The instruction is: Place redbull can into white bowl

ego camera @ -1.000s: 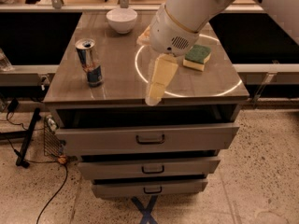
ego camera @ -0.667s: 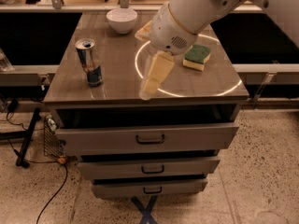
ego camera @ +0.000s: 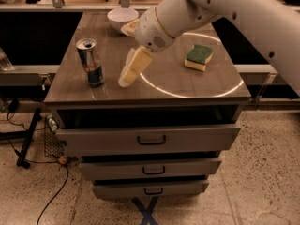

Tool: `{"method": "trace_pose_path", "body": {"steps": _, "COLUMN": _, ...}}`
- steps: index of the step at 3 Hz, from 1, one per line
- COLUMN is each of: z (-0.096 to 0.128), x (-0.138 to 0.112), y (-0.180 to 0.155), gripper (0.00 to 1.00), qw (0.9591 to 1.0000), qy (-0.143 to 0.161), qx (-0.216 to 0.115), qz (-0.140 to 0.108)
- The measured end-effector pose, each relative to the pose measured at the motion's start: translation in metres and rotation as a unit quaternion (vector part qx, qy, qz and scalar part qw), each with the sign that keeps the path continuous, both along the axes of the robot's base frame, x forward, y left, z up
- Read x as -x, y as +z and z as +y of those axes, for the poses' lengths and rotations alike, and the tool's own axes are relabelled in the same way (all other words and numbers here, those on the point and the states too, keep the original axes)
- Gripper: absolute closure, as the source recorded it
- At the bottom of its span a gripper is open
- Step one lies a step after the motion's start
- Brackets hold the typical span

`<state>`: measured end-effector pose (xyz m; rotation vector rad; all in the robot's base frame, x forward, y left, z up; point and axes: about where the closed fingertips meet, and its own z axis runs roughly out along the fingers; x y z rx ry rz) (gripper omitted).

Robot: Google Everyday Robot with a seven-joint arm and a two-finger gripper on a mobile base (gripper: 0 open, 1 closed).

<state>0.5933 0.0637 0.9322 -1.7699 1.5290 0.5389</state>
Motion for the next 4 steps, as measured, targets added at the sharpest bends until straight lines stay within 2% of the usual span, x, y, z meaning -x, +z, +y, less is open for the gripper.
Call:
{"method": "trace_pose_path", "body": {"steps": 1, "z": 0.055, "x": -0.035, "y": -0.013, "gripper": 0.0, "qw": 0.998, "qy": 0.006, "qx": -0.052, "qz": 0.036}}
{"method": "trace_pose_path", "body": {"steps": 2, "z": 0.083, "x": -0.047, "y": -0.022, "gripper": 0.0, "qw": 0.9948, "qy": 0.008, "qx": -0.078, "qz": 0.066}}
{"method": "trace_pose_path", "body": {"steps": 3, "z": 0.094, "x": -0.054, "y": -0.037, "gripper": 0.26, "qw": 0.989, "qy": -0.006, "qx": -0.107, "qz": 0.102}}
{"method": "trace_pose_path", "body": {"steps": 4, "z": 0.09, "x": -0.056, "y": -0.035, "gripper": 0.57, "qw": 0.9842, "qy": -0.019, "qx": -0.132, "qz": 0.116}}
